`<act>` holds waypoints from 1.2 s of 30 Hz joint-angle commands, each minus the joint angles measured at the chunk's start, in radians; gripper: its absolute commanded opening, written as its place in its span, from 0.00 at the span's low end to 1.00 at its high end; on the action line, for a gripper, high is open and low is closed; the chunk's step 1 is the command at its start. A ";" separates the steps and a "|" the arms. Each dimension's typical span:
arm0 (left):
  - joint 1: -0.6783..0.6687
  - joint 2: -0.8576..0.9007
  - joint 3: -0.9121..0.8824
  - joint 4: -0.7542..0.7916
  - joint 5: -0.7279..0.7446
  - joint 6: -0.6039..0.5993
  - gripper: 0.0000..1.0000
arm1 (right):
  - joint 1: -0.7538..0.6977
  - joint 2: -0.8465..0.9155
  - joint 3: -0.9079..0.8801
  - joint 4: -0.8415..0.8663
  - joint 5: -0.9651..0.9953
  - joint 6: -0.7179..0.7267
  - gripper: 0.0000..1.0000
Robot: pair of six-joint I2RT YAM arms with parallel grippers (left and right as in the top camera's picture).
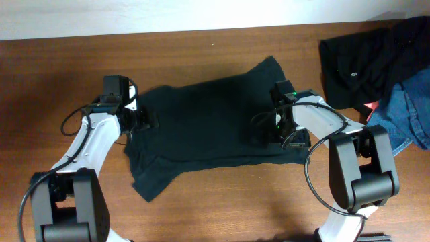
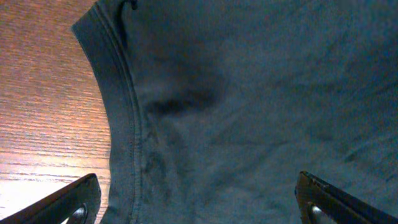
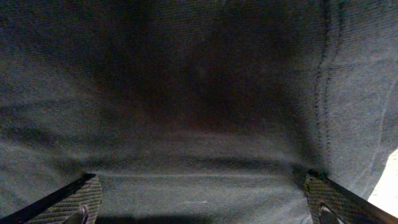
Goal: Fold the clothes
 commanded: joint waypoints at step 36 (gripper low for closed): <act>0.001 0.012 0.014 -0.041 0.127 0.002 1.00 | -0.003 0.014 -0.021 0.004 0.027 0.005 0.99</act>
